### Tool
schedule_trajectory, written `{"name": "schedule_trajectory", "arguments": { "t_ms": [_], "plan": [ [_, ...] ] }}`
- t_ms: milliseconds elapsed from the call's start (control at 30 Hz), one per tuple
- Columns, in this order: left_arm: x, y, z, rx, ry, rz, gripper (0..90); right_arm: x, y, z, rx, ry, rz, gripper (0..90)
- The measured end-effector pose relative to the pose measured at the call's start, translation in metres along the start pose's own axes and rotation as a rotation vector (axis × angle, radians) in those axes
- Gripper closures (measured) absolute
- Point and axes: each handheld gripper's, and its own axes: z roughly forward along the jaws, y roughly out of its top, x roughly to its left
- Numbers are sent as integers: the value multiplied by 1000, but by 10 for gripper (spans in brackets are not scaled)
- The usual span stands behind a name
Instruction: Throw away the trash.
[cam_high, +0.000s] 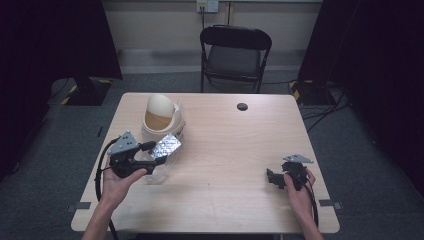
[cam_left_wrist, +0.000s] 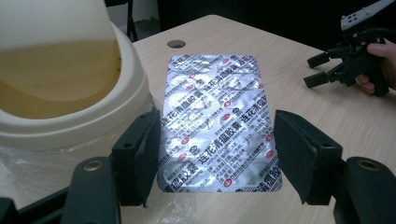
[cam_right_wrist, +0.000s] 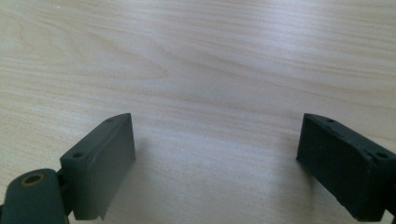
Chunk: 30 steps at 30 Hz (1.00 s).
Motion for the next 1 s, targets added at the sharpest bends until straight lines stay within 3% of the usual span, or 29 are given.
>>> {"name": "schedule_trajectory", "arguments": {
  "t_ms": [200,433,567,1000],
  "plan": [
    [10,0,-5,20,26,-5,342,0,0,0,0,0,0,104],
    [36,2,-15,-19,73,-53,342,0,0,0,0,0,1,104],
    [44,2,-19,-20,98,-59,342,0,0,0,0,0,0,104],
    [65,9,-2,45,112,-86,341,0,0,0,0,0,1,104]
  ]
}}
